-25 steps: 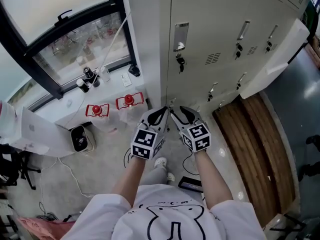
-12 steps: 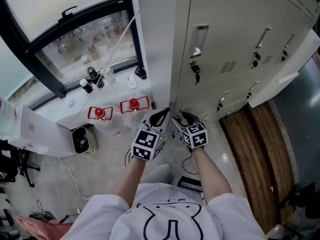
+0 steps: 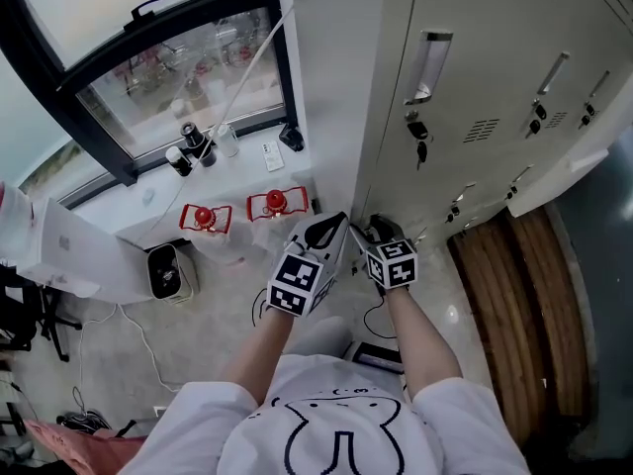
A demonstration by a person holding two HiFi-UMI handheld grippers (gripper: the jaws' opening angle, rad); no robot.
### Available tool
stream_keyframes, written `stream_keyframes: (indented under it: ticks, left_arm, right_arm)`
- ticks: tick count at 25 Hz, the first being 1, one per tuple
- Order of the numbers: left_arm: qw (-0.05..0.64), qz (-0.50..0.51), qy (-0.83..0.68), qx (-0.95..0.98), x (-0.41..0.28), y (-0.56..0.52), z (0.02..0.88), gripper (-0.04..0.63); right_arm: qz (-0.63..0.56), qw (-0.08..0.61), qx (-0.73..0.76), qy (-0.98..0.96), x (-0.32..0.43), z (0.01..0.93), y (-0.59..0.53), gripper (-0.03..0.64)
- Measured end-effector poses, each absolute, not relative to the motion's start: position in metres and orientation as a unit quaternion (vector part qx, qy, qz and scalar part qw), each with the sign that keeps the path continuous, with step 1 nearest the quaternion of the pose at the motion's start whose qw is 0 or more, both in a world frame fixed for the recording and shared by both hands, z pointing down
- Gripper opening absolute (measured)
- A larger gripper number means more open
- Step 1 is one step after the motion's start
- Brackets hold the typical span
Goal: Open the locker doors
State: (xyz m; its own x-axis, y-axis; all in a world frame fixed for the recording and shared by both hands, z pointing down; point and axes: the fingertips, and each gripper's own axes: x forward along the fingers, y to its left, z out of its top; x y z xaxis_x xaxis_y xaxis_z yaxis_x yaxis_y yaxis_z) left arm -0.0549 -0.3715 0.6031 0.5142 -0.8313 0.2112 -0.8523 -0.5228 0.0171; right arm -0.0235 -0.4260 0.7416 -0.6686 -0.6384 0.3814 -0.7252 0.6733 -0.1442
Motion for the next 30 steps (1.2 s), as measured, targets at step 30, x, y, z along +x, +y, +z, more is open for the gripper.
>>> stream_keyframes:
  ticks: [30]
  left_arm:
    - [0.134, 0.133, -0.389, 0.902, 0.053, -0.337, 0.595, 0.018]
  right_arm:
    - [0.195, 0.297, 0.42, -0.835, 0.1, 0.752, -0.324, 0.135]
